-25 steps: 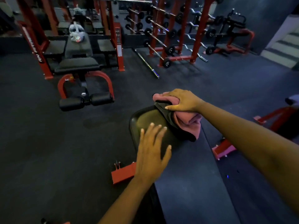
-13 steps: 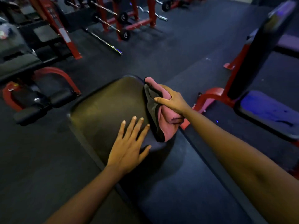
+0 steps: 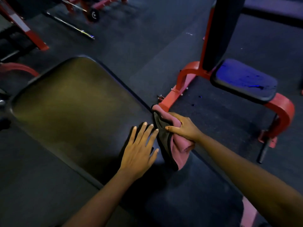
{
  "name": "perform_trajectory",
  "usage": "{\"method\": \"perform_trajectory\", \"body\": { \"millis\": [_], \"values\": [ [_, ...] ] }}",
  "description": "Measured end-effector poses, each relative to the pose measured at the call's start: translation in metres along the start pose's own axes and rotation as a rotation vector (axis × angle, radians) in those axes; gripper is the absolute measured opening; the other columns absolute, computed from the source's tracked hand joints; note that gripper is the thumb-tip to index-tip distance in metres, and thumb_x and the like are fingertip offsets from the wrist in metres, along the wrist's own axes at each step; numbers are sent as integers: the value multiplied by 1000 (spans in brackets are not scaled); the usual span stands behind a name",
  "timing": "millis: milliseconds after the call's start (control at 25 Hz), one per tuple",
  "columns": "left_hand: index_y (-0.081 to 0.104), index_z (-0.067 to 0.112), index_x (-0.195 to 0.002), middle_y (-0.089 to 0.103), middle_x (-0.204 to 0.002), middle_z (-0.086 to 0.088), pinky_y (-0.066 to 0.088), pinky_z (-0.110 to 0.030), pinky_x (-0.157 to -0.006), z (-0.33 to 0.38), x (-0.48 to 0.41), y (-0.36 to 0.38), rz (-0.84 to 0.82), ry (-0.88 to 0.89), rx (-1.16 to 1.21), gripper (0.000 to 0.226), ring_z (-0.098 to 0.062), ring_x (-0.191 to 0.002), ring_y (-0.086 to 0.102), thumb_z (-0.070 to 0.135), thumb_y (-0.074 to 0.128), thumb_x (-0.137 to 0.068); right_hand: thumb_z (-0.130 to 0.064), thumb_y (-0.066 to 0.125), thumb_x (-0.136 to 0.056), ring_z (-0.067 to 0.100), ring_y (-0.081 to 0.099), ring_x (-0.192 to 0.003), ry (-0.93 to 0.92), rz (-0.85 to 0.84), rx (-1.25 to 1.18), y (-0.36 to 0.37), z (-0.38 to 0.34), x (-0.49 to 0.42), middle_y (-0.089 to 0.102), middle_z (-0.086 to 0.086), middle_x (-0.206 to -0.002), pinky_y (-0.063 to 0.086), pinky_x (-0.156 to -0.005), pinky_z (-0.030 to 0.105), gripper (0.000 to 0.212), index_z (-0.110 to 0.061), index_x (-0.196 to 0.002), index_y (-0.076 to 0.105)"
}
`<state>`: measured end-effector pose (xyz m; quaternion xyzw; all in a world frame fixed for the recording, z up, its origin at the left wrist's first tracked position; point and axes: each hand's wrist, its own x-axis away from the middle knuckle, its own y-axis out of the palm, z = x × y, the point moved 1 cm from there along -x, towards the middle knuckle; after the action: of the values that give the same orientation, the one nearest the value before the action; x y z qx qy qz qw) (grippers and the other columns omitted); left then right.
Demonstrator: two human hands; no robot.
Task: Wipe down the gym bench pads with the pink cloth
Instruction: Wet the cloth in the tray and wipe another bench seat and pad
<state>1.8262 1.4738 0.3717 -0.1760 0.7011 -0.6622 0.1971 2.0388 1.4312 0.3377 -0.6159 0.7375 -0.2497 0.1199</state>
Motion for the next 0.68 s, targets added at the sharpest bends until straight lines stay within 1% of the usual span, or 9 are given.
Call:
{"method": "perform_trajectory", "body": {
  "millis": [80, 120, 200, 280, 400, 440, 520, 600, 680],
  "values": [
    [54, 9, -130, 53, -136, -12, 25, -48, -104, 29, 4, 12, -26, 39, 17, 58, -30, -131, 45, 40, 36, -85, -33, 69, -83, -3, 49, -112, 74, -19, 8, -4, 29, 32, 51, -23, -122, 36, -99, 20, 52, -39, -129, 47],
    [54, 9, -130, 54, -136, -12, 25, -48, -104, 46, 7, 20, -42, 69, 15, 57, -30, -132, 44, 40, 35, -85, -31, 69, -83, -4, 48, -111, 106, -23, 1, -6, 44, 50, 51, -23, -122, 37, -99, 22, 51, -41, -128, 46],
    [53, 10, -131, 54, -136, -11, 25, -48, -105, 79, 11, 35, -84, 135, 13, 56, -28, -133, 40, 40, 35, -87, -34, 65, -85, -4, 46, -112, 152, -24, -3, -7, 72, 83, 51, -20, -126, 36, -98, 21, 49, -39, -130, 47],
    [53, 11, -131, 54, -135, -10, 24, -47, -106, 110, 13, 49, -125, 197, 11, 56, -28, -133, 42, 41, 35, -87, -33, 63, -87, -2, 44, -113, 205, -9, 4, -8, 98, 112, 51, -15, -129, 32, -96, 19, 51, -32, -135, 46],
    [40, 13, -138, 50, -139, -10, 21, -46, -108, 144, 20, 68, -188, 250, 4, 59, -27, -134, 38, 42, 33, -87, -31, 61, -89, -1, 41, -113, 264, -16, 16, -12, 128, 151, 45, -19, -124, 30, -97, 20, 52, -31, -137, 43],
    [36, 13, -139, 48, -141, -10, 19, -46, -110, 153, 24, 75, -205, 281, -1, 60, -27, -135, 35, 42, 32, -87, -36, 60, -88, -1, 42, -115, 277, -31, 30, -14, 139, 167, 43, -21, -125, 30, -98, 20, 53, -32, -137, 42],
    [37, 14, -141, 44, -145, -9, 14, -46, -111, 165, 34, 89, -243, 360, -34, 61, -29, -137, 34, 43, 31, -87, -49, 54, -82, 1, 42, -119, 291, -77, 98, -17, 167, 200, 42, -22, -131, 28, -99, 18, 60, -32, -138, 41],
    [41, 14, -140, 41, -147, -10, 15, -48, -112, 168, 38, 98, -249, 422, -84, 60, -32, -139, 30, 42, 30, -88, -58, 48, -77, 8, 43, -123, 363, -127, 156, -20, 196, 234, 44, -14, -137, 24, -97, 14, 71, -28, -140, 39],
    [41, 13, -140, 38, -149, -11, 18, -49, -112, 166, 38, 100, -232, 433, -115, 60, -33, -140, 26, 41, 28, -89, -67, 40, -71, 15, 44, -126, 447, -141, 193, -23, 218, 263, 47, -5, -140, 26, -98, 16, 80, -29, -141, 37]
  ]
}}
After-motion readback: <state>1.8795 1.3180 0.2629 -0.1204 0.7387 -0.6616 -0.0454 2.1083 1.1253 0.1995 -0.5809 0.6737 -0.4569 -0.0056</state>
